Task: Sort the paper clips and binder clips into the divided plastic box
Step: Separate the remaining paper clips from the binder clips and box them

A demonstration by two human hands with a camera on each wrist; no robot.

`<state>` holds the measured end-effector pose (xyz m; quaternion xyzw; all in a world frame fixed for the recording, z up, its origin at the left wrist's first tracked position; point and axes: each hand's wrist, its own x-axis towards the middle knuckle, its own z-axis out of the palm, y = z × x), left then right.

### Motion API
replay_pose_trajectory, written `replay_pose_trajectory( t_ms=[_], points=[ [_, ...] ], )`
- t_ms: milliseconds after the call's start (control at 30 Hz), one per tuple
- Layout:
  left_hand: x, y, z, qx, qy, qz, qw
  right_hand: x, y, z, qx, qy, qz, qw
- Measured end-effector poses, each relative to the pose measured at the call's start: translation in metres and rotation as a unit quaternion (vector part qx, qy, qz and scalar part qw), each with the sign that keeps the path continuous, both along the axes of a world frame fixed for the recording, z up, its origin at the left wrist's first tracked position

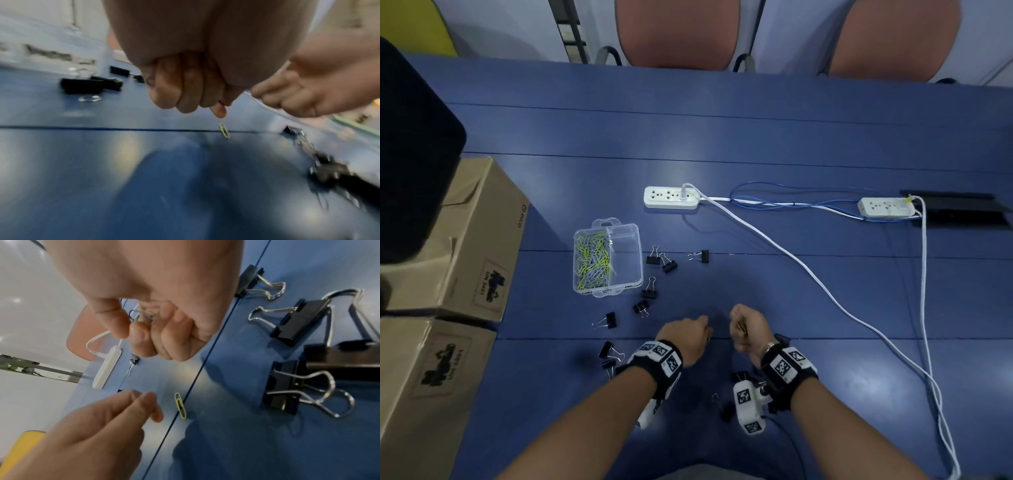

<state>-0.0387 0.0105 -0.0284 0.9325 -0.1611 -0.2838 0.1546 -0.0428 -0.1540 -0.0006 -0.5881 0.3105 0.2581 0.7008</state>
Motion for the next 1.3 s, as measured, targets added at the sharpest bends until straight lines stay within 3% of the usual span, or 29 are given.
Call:
replay_pose_trajectory(
  t_ms=[167, 333, 500, 733, 1133, 1200, 1300],
  points=[
    [0.001, -0.016, -0.004, 0.1, -0.025, -0.074, 0.992, 0.001, -0.004, 0.003, 0.104, 0.045, 0.008, 0.994],
    [-0.001, -0.025, 0.003, 0.149, -0.054, -0.161, 0.974, -0.002, -0.009, -0.004, 0.118, 0.056, -0.003, 0.991],
    [-0.001, -0.035, 0.005, 0.179, -0.038, -0.168, 0.969, -0.004, -0.013, -0.006, 0.112, 0.045, -0.004, 0.993],
    [0.002, -0.039, 0.011, 0.131, -0.024, -0.054, 0.99, -0.005, -0.018, -0.01, 0.097, 0.035, -0.008, 0.995],
    [0.01, -0.026, 0.013, 0.12, -0.003, -0.057, 0.991, -0.01, -0.022, -0.015, 0.054, 0.043, -0.011, 0.998],
    [0.019, -0.016, 0.012, 0.073, 0.032, -0.025, 0.997, -0.01, -0.023, -0.015, 0.049, 0.048, -0.009, 0.998],
    [0.04, 0.008, 0.017, -0.042, 0.088, 0.1, 0.99, -0.007, -0.021, -0.012, 0.049, 0.05, -0.009, 0.998]
  ],
)
